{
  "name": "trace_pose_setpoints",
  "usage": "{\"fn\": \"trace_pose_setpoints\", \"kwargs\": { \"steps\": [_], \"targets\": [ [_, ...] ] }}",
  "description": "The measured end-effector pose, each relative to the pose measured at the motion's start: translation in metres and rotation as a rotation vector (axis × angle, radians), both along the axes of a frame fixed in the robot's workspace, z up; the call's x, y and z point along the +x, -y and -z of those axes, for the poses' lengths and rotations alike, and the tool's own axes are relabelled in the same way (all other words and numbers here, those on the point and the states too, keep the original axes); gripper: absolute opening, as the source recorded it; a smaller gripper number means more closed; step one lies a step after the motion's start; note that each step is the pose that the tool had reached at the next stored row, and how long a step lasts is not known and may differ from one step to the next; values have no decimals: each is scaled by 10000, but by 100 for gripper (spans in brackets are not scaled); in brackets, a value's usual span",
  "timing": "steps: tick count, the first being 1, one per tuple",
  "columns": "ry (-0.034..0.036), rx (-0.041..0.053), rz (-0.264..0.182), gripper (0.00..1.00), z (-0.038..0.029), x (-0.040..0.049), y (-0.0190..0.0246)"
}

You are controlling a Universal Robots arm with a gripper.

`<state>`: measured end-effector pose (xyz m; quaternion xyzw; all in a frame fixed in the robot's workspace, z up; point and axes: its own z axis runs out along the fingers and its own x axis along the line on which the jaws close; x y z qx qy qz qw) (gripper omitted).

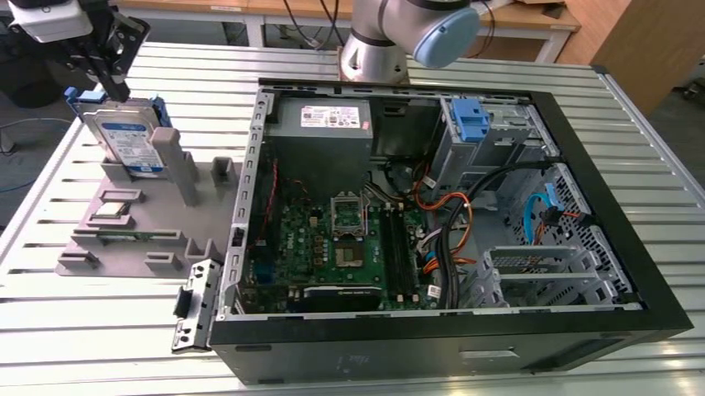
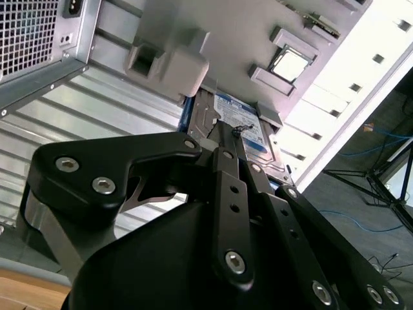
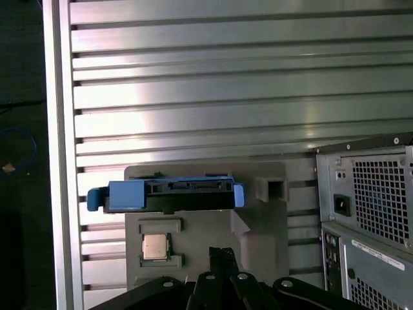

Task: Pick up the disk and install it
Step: 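Reach for the disk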

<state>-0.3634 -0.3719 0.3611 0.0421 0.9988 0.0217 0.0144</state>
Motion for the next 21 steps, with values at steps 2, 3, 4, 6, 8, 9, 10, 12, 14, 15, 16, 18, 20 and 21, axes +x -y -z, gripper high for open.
{"fn": "trace_pose_setpoints", "kwargs": {
  "steps": [2, 3, 4, 6, 8, 9, 10, 12, 14, 15, 16, 18, 20, 21],
  "targets": [
    [3, 1, 4, 11, 23, -24, -41],
    [3, 2, 5, 11, 35, -38, -60],
    [2, 1, 8, 11, 45, -54, -79],
    [1, 1, 15, 11, 67, -91, -119],
    [1, 0, 19, 11, 88, -127, -155],
    [1, 0, 22, 11, 97, -148, -172],
    [1, 0, 23, 11, 107, -168, -188],
    [1, 0, 30, 11, 128, -210, -222],
    [1, 0, 35, 11, 145, -245, -255],
    [0, 0, 37, 11, 152, -257, -270],
    [-1, -1, 39, 11, 159, -266, -284],
    [1, 0, 42, 11, 174, -287, -312],
    [2, 0, 46, 11, 186, -308, -334],
    [0, -1, 47, 11, 186, -312, -336]
  ]
}}
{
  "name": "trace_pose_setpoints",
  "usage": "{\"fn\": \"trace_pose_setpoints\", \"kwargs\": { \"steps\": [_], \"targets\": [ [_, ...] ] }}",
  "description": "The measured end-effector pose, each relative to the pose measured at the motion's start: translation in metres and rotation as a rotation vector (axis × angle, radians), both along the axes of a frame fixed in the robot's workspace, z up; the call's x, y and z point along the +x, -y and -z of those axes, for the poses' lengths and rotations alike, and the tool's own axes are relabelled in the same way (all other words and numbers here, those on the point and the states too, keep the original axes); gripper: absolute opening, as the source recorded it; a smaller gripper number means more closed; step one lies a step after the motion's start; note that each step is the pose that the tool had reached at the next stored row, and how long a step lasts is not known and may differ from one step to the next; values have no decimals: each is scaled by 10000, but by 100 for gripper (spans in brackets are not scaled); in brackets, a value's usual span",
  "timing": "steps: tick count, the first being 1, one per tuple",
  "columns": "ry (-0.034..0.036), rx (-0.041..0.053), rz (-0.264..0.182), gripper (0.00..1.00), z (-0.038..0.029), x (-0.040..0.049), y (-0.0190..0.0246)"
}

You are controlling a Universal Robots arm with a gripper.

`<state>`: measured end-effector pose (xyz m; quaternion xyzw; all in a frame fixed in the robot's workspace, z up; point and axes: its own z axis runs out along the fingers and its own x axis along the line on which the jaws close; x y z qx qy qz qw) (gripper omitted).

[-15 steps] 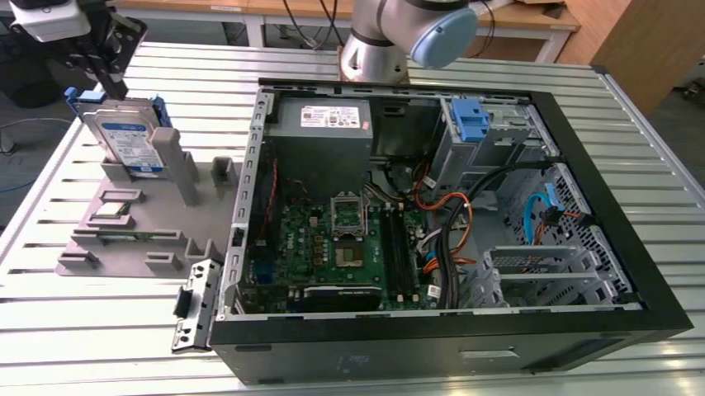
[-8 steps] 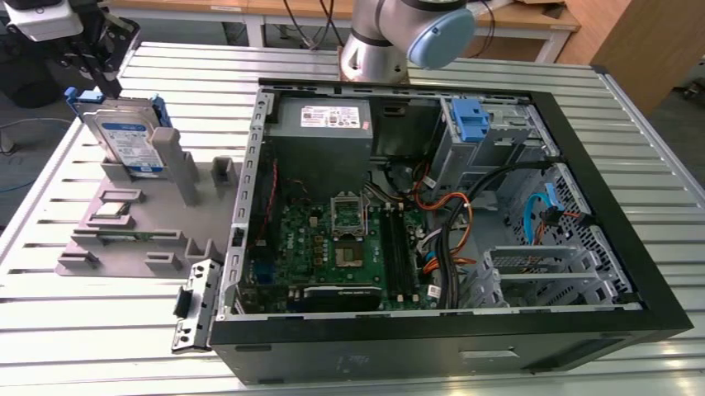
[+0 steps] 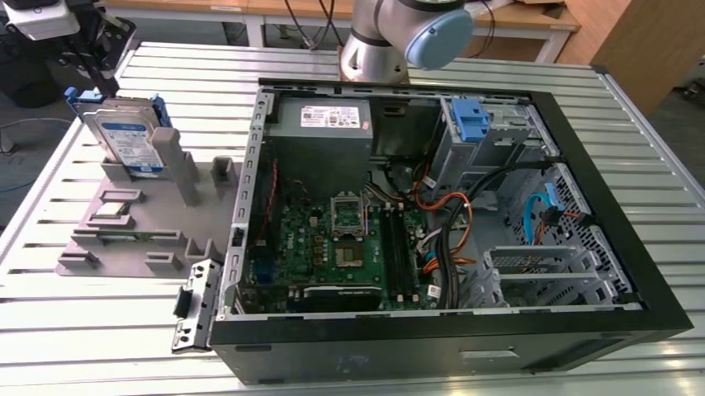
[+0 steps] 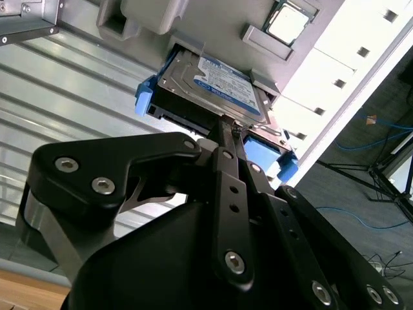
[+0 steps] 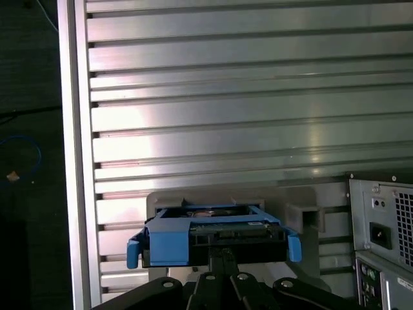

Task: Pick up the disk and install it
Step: 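Reach for the disk, then pick up the disk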

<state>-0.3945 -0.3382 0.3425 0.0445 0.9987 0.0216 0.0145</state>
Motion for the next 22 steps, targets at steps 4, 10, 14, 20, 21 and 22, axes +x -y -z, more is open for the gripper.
{"fn": "trace_pose_setpoints", "kwargs": {
  "steps": [4, 10, 14, 20, 21, 22],
  "targets": [
    [1, 0, 1, 11, 6, -19, 0],
    [0, 0, 1, 11, 10, -29, 0],
    [0, 0, 1, 11, 13, -29, 0],
    [1, 0, 1, 11, 14, -30, 0],
    [1, 1, 1, 11, 14, -30, 0],
    [1, 0, 1, 11, 14, -30, 0]
  ]
}}
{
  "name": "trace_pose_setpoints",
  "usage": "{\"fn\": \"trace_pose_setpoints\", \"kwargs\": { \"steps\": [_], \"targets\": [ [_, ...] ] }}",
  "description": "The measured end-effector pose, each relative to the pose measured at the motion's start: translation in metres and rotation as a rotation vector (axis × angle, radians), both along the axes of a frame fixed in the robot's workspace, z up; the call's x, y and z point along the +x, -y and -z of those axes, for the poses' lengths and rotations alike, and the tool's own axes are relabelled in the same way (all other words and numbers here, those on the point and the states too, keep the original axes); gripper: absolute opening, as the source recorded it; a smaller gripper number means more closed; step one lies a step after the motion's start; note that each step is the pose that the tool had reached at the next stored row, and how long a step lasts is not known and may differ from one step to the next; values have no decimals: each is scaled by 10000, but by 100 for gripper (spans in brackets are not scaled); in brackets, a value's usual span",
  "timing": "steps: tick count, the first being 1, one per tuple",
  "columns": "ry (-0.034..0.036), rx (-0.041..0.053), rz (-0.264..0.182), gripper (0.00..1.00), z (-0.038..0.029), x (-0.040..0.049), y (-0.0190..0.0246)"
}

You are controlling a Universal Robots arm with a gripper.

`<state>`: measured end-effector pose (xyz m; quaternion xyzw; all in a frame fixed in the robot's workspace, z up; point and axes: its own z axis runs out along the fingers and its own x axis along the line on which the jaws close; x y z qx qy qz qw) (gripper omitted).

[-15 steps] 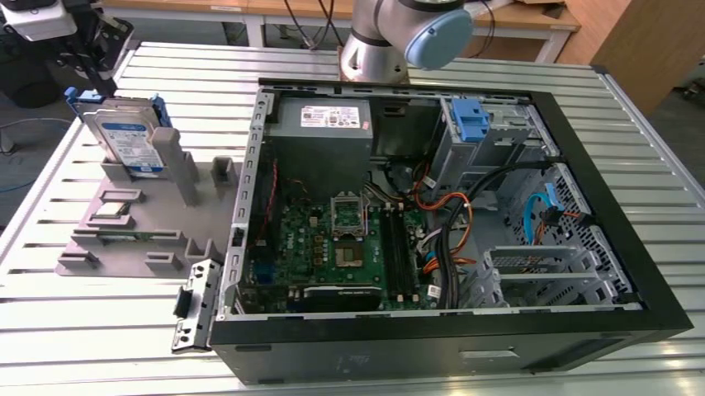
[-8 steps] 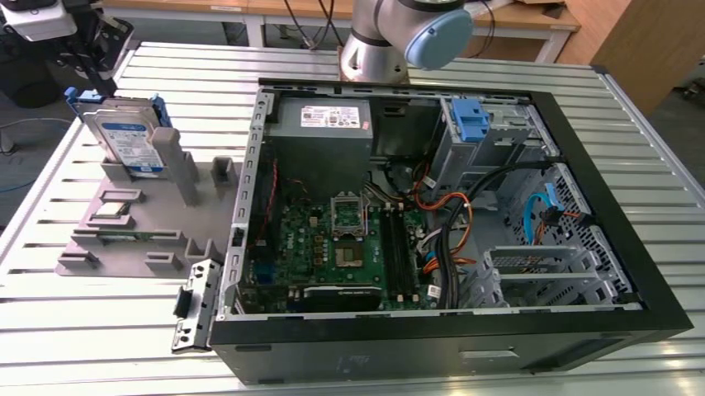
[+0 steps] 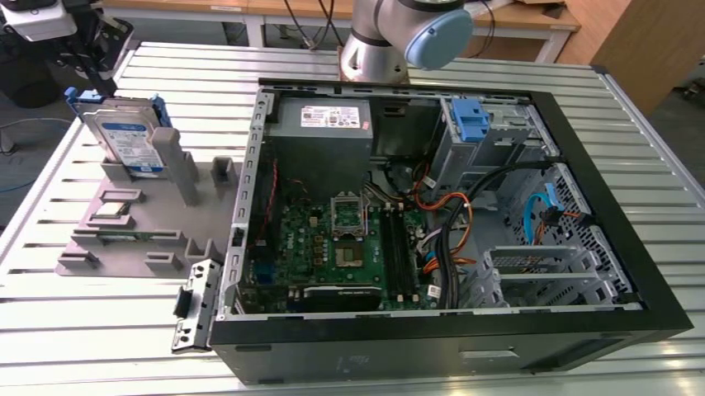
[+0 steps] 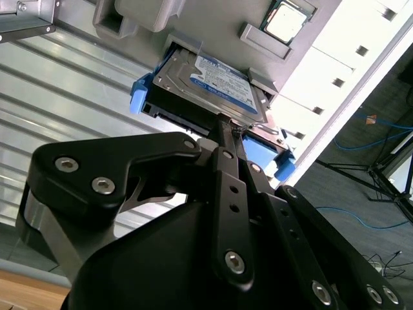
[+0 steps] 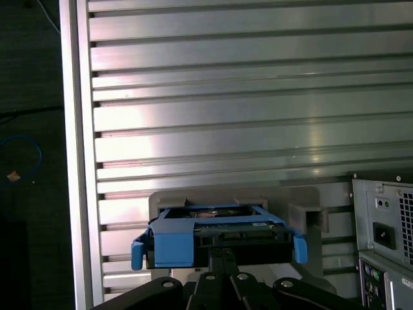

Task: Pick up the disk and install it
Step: 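Pick up the disk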

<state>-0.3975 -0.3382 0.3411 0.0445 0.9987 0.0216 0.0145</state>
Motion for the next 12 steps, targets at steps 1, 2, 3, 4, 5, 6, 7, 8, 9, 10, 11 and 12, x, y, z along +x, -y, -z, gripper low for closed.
{"fn": "trace_pose_setpoints", "kwargs": {
  "steps": [1, 2, 3, 4, 5, 6, 7, 8, 9, 10, 11, 12],
  "targets": [
    [0, 0, 0, 11, 0, 0, 0],
    [0, 0, 0, 11, 0, 0, 0],
    [0, -1, -7, 11, 0, 0, 0],
    [-1, 0, -45, 11, 0, -1, 0],
    [-2, 0, -133, 11, 0, -1, 0],
    [-1, -1, -251, 11, 0, -1, -1],
    [-1, -1, -381, 11, 0, -1, 0],
    [0, 0, -524, 11, 0, -1, 0],
    [0, -1, -675, 11, 1, -1, 0],
    [0, 0, -832, 11, 1, -1, 0],
    [0, 0, -1002, 11, 1, -1, 0],
    [0, 0, -1178, 11, 2, -1, 0]
  ]
}}
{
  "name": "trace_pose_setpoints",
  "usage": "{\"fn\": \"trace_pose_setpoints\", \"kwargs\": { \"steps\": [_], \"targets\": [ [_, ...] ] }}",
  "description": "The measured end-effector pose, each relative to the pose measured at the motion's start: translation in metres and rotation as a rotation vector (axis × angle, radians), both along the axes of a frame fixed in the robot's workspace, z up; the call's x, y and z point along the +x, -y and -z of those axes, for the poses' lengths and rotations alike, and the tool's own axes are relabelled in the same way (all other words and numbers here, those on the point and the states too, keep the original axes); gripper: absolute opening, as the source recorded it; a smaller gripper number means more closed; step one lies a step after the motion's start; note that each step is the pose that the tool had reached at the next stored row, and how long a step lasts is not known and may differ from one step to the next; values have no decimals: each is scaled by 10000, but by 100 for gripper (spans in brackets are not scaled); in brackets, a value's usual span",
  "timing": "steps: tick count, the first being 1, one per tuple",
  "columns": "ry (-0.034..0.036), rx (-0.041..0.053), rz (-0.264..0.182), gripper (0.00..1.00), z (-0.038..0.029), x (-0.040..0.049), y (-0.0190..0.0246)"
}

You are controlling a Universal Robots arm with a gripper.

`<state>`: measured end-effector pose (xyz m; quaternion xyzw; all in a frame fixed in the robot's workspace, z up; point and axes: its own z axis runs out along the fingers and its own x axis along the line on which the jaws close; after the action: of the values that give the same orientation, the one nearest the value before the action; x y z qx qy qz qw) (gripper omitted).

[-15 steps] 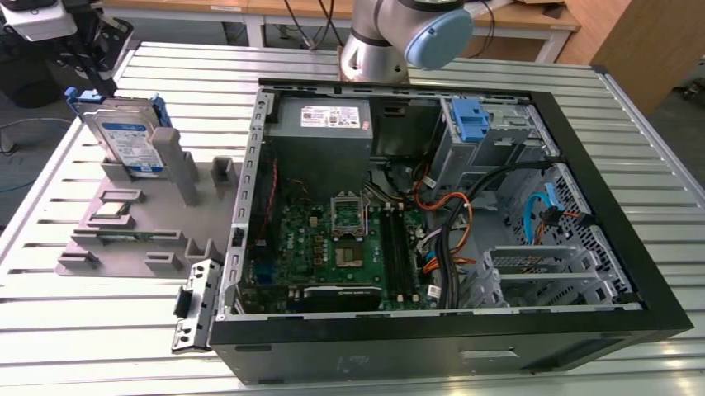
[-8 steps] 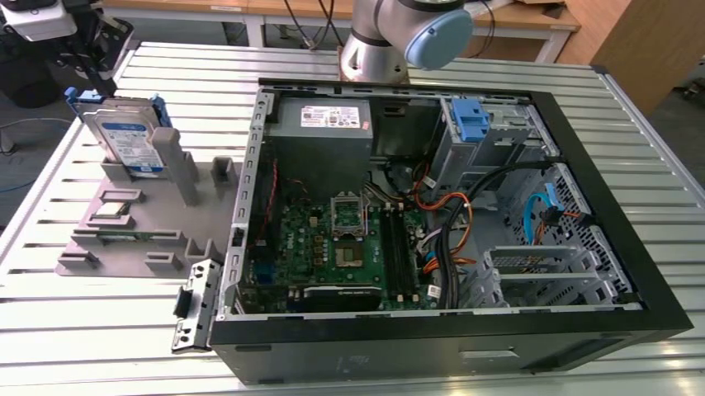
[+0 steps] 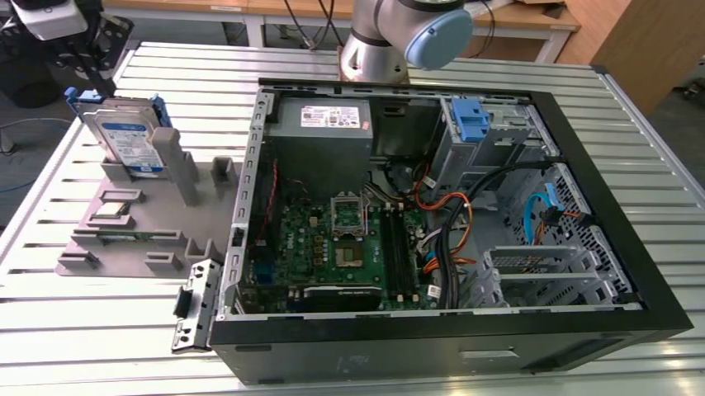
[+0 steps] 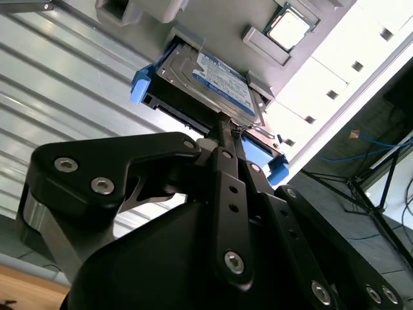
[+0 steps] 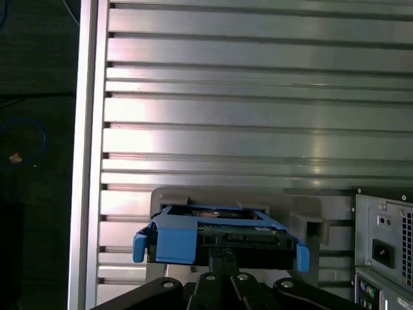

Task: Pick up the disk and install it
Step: 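Pick up the disk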

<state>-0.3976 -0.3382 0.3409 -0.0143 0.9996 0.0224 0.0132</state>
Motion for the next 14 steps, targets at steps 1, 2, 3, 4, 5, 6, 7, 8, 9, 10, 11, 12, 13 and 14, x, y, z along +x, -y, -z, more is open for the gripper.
{"fn": "trace_pose_setpoints", "kwargs": {
  "steps": [1, 2, 3, 4, 5, 6, 7, 8, 9, 10, 11, 12, 13, 14],
  "targets": [
    [0, 0, -182, 11, 0, 0, 0],
    [0, 0, -377, 11, 1, 0, 0],
    [0, 0, -552, 11, 1, 0, 0],
    [0, 0, -711, 11, 1, 0, 0],
    [0, 0, -858, 11, 2, 0, 0],
    [0, 0, -1012, 11, 2, 0, 0],
    [1, -2, -1098, 11, 2, 0, 0],
    [1, -3, -1133, 11, 2, 0, 0],
    [1, -3, -1149, 11, 2, 0, 0],
    [0, -3, -1157, 11, 2, 0, 0],
    [0, -3, -1166, 11, 2, 0, 0],
    [0, -3, -1174, 11, 2, 0, 0],
    [-1, -3, -1191, 11, 2, 0, 0],
    [-1, -3, -1201, 11, 2, 0, 0]
  ]
}}
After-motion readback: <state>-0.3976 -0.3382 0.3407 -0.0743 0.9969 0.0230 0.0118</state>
